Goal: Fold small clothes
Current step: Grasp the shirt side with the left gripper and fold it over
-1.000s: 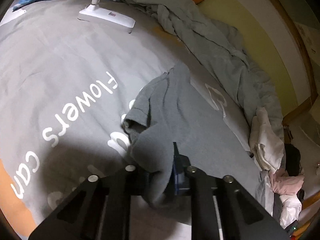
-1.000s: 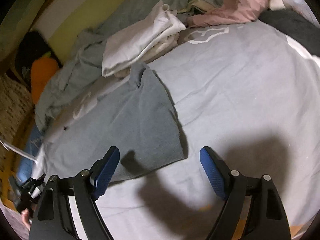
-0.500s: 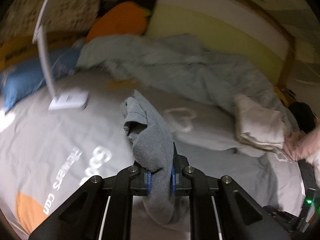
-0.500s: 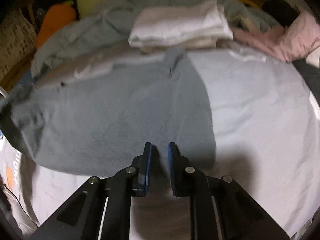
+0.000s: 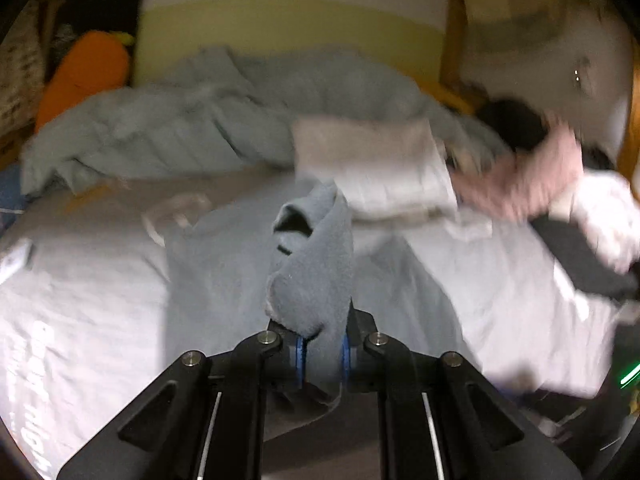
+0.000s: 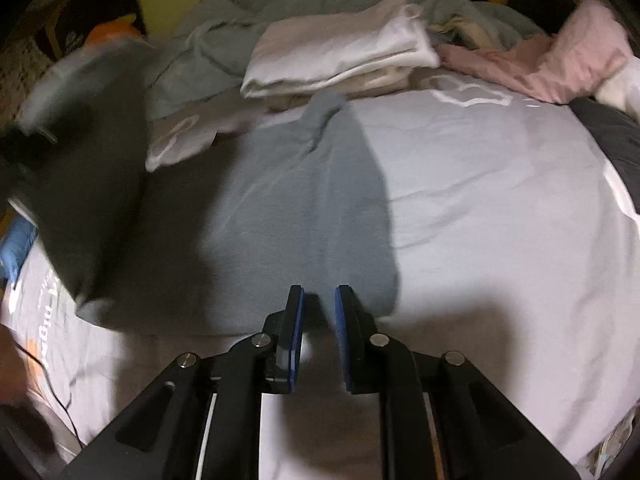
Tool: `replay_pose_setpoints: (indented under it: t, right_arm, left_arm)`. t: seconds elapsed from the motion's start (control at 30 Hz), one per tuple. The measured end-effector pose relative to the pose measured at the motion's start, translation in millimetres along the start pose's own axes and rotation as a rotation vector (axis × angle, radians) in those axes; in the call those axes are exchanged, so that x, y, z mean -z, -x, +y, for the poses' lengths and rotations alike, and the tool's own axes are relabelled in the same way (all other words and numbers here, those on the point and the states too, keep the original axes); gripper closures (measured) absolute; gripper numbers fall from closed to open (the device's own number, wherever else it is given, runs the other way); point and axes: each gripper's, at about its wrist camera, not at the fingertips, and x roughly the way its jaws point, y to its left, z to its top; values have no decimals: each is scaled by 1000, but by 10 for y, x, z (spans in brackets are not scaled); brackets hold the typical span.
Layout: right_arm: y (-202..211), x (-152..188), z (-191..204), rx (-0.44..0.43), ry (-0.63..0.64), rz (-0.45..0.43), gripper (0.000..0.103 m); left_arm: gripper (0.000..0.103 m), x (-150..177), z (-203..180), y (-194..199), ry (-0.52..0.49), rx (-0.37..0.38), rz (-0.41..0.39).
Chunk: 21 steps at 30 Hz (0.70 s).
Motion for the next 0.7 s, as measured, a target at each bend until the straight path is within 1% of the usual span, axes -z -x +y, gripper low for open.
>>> replay_pose_setpoints:
  t: [0.1,0.13,0.2,0.27,0.37,0.43,0.5,0.57,0.6,0.63,0.7]
  right_arm:
    - [110,-43,-206,71,-43,-43,87]
    - [122,-54,-262,71,-61,-49,87]
    - [136,-76,-398,46,-111,-45,87]
    - [124,-75,-484,20,-142,-30,87]
    - [121,-72,-517,7,-165,-24,87]
    - [137,-73,-509,-1,-168,-28,87]
    - [150,-75,-490,6,-167,-35,87]
    - [155,-82,-497,12,-168,-38,87]
    - [159,-84,-515,14,-174,-39,87]
    - [165,-82,-537,14,-182,-39,87]
    - [184,-82,-595,5,-206,-38,87]
  left_arm:
    - [91,308,-87,-295,-3,1,94]
    - [91,374,-117,-353,-7,-3,104]
    - [91,488,-134,-341,-18,-16,79]
    - [91,511,-137,-282,-31,-16,44]
    - [91,518,-150,-268,-31,-18,46]
    - [91,405,-158,-236,0,-10,25]
    - [92,248,-181,-99,23,7,-23]
    - [92,61,-258,59,19,16,-77]
    - [92,-26,-314,140,12,33,-101]
    - [92,-82,-371,179,2,58,-108]
    - [92,-112,-512,160,-28,116,-89]
